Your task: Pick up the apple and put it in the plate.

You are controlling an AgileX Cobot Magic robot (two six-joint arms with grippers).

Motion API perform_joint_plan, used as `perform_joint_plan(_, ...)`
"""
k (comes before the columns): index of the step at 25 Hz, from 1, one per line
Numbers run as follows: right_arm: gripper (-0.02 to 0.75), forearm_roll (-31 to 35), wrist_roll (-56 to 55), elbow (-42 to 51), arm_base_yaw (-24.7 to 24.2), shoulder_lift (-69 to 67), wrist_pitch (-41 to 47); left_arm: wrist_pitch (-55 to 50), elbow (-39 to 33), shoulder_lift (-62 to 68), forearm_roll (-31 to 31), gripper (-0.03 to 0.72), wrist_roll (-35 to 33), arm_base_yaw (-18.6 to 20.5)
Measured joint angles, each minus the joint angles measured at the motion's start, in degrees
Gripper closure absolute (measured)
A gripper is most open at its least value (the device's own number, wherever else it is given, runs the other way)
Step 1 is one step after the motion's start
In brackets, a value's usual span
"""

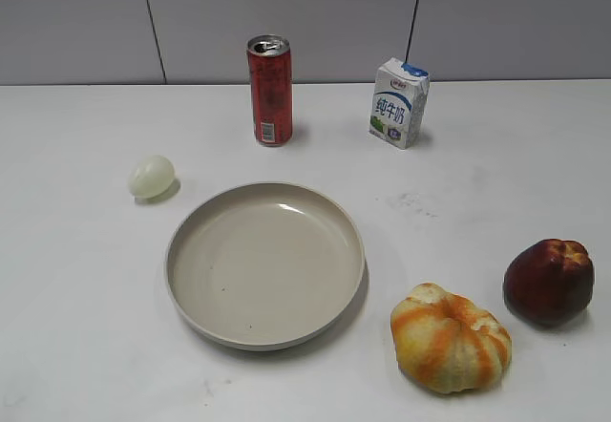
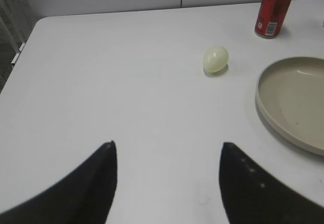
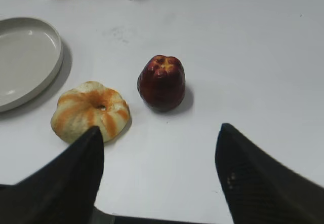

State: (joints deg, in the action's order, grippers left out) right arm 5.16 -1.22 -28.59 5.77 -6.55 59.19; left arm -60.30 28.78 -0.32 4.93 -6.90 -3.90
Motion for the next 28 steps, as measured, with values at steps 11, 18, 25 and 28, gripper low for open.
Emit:
perform_joint_plan(11, 0.132, 6.9, 0.1, -8.5, 0.0, -38.9, -8.5, 0.0, 0.0, 0.0, 0.0, 0.201, 0.0, 0.0)
perform_joint_plan(18, 0.132, 7.2, 0.0, -17.5, 0.0, -64.9, -11.2, 0.0, 0.0, 0.0, 0.0, 0.201, 0.0, 0.0)
perform_joint_plan(25, 0.132, 6.1, -0.1, -23.6, 0.0, -81.5, -11.9, 0.0, 0.0, 0.0, 0.0, 0.201, 0.0, 0.0)
perform_joint_plan(28, 0.132, 5.1, -0.9, -23.7, 0.0, -86.5, -12.0, 0.0, 0.0, 0.0, 0.0, 0.201, 0.0, 0.0)
